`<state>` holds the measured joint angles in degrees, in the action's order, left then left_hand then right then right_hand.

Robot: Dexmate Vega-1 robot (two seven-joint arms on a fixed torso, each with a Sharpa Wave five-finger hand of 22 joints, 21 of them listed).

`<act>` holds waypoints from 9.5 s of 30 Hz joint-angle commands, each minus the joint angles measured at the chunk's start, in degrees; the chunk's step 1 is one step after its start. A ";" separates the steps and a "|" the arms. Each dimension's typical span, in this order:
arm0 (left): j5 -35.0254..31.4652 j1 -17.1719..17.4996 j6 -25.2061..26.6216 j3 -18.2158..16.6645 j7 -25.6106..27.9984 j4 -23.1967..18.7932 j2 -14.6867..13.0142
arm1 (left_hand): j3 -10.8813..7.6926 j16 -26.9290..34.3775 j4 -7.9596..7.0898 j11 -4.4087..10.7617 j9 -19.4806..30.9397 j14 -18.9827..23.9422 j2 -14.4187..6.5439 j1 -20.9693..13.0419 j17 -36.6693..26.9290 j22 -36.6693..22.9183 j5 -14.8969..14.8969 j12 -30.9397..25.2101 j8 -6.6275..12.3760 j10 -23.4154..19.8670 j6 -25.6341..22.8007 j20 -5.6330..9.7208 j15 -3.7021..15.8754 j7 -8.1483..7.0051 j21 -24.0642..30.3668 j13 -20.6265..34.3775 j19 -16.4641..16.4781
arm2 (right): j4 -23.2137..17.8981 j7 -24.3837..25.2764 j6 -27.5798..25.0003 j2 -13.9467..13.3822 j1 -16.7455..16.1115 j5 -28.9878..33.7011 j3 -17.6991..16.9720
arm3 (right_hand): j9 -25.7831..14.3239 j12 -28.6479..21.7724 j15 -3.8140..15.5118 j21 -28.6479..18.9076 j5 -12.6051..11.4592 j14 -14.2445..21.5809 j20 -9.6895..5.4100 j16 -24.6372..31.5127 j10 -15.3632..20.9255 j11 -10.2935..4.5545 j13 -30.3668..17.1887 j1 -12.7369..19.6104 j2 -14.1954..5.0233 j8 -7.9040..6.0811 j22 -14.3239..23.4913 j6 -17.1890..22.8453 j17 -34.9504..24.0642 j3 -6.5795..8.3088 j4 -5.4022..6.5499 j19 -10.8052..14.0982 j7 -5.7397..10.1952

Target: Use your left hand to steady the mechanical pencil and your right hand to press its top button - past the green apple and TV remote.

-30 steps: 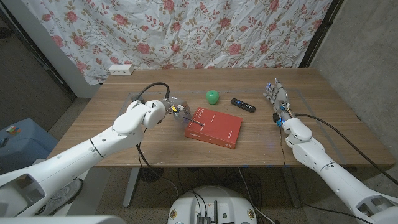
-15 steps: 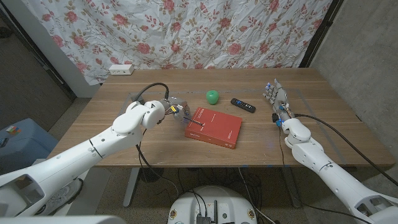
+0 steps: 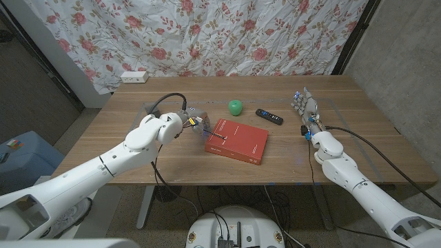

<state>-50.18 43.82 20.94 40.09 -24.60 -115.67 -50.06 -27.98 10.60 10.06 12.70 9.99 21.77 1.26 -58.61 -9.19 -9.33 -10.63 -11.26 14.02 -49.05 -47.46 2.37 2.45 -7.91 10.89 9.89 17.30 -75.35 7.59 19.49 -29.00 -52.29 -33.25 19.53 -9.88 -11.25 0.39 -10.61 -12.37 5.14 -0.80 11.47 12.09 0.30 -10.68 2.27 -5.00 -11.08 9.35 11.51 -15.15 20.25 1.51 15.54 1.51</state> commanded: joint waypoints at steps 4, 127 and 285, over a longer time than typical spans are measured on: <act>-1.27 -0.09 -0.71 0.84 2.44 1.09 0.48 | 0.72 -0.05 0.06 0.01 0.34 1.60 -0.55 -1.73 -0.30 -0.17 -0.02 -0.10 0.31 -1.97 -3.13 7.09 9.61 0.12 0.55 0.04 1.90 | 0.10 0.20 0.38 0.23 -0.15 -0.01 -0.11 | -0.14 -0.20 0.08 -0.20 -0.32 0.49 0.13 0.50 0.57 -0.10 -0.14 -0.56 -0.01 -0.29 0.16 0.75 -0.11 0.28 0.35 0.42 -0.10; -0.05 -0.39 17.51 2.38 14.62 -0.10 13.85 | 7.65 -0.33 -0.37 0.17 0.75 10.48 -2.40 -7.84 -0.52 -0.26 0.10 -0.63 0.06 -22.04 -20.35 7.93 10.54 0.95 -0.17 0.81 6.14 | -5.80 1.69 9.81 -6.98 -1.88 17.67 1.13 | -0.14 -0.11 0.81 -0.14 -0.61 1.49 -0.32 0.57 2.04 -0.33 -0.18 0.82 -0.31 0.45 0.15 1.65 1.69 1.68 -0.31 1.19 4.36; 59.52 -8.66 29.27 4.50 48.17 3.13 23.79 | 11.07 -0.26 -0.51 0.24 0.90 12.34 -3.64 -8.38 -0.45 -0.77 -0.30 0.07 -2.02 -22.28 -19.83 4.96 10.00 1.17 1.04 1.00 11.14 | -11.86 13.51 14.80 -15.73 -0.30 56.88 6.55 | -0.64 0.21 -8.19 0.00 -0.98 -1.16 4.48 0.73 -3.95 7.79 -0.27 -0.43 0.14 -0.90 0.15 -6.34 0.46 -0.03 -2.37 -1.76 11.15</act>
<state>9.07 35.29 51.24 44.41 23.61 -112.94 -25.99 -17.07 10.42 9.61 11.66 10.81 33.67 -1.67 -66.69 -9.45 -10.01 -10.56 -10.81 12.13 -69.91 -67.13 2.67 3.36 -6.96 11.62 10.76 27.97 -87.32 22.40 34.85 -44.70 -53.07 24.24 25.51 -10.27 -10.63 -7.49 -10.28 -12.94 4.20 3.39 12.12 8.29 7.78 -10.93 1.74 -4.31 -11.48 9.36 4.81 -14.51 20.18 -1.09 13.59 12.30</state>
